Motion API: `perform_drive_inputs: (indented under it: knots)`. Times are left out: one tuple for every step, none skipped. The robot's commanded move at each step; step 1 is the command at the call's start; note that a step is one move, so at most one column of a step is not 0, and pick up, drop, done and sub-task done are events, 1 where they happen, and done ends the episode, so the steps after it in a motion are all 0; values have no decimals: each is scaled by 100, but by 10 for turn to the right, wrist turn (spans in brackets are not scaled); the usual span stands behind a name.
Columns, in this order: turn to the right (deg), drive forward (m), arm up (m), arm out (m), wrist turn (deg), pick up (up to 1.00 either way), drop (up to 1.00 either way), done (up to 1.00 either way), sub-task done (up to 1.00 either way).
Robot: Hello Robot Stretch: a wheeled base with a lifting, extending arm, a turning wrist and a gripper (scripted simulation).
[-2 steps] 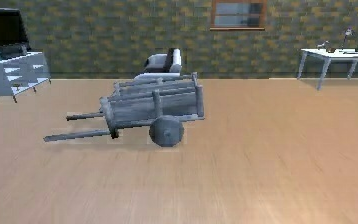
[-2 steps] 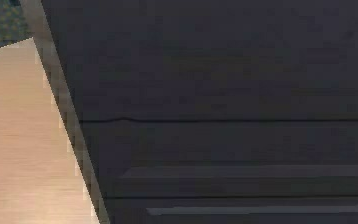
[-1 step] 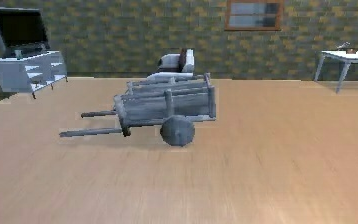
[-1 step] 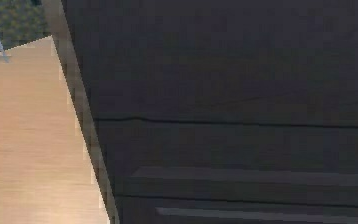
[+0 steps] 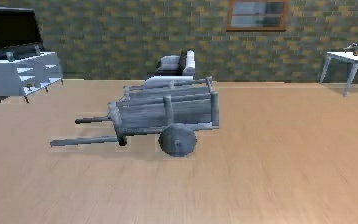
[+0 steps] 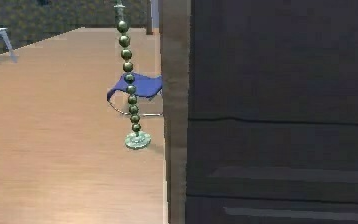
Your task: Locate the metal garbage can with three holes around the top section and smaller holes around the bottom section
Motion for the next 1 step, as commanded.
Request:
perform_drive_inputs:
  knots:
    - [210, 0, 0, 0, 0, 0, 0, 0, 0]
